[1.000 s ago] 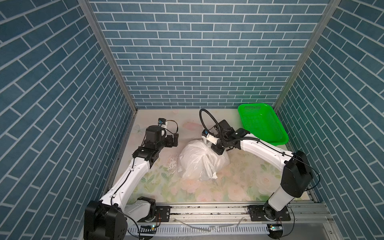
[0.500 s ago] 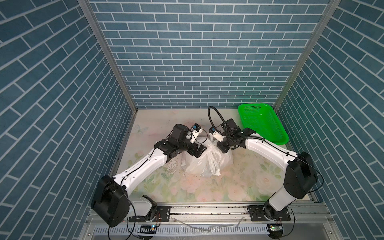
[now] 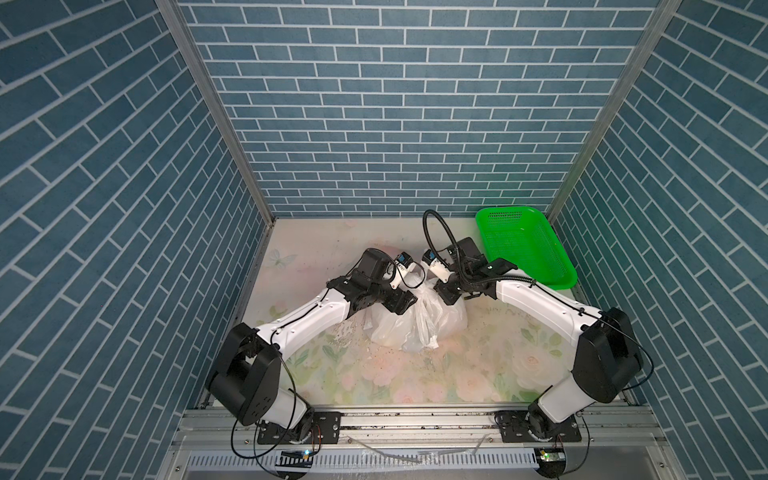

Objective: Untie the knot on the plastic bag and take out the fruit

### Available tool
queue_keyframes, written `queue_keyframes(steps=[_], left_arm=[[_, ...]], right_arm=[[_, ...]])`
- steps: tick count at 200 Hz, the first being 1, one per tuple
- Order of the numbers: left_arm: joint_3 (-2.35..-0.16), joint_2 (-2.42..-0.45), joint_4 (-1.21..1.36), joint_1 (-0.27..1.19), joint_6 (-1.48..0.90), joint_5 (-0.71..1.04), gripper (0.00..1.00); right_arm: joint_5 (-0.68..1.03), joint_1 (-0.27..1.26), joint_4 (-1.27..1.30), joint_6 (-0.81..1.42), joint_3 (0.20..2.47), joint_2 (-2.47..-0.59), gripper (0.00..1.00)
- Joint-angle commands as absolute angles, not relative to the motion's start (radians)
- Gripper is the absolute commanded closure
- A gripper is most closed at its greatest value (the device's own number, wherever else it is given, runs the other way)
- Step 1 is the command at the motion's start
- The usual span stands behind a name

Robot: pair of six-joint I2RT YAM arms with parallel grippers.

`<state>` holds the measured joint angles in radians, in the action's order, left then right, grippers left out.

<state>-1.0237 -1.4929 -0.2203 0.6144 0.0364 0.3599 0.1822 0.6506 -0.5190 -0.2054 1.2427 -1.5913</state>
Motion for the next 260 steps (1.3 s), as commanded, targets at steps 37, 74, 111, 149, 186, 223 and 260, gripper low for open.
queue_keyframes(steps=[37,74,111,149,186,223,260], left_arm=[[-0.978,-1.525,-0.151,0.631,0.014,0.361,0.63],[-0.952,-1.479,-0.146,0.631,0.000,0.343,0.91],[-0.920,-1.373,-0.158,0.630,0.000,0.288,1.00],[-0.881,-1.258,-0.177,0.615,0.011,0.213,1.00],[-0.820,-1.179,-0.165,0.537,-0.011,0.206,1.00],[-0.704,-1.092,-0.093,0.429,-0.083,0.246,1.00],[-0.626,-1.069,-0.050,0.383,-0.117,0.263,1.00]], right_arm=[[0.238,0.641,-0.461,-0.166,1.209,-1.579,1.00],[0.235,0.638,-0.462,-0.158,1.197,-1.569,1.00],[0.213,0.624,-0.447,-0.121,1.161,-1.516,1.00],[0.196,0.561,-0.402,-0.059,1.099,-1.437,1.00],[0.204,0.441,-0.335,0.049,1.001,-1.343,1.00],[0.166,0.323,-0.313,0.180,0.893,-1.299,1.00],[0.135,0.278,-0.361,0.231,0.874,-1.324,1.00]])
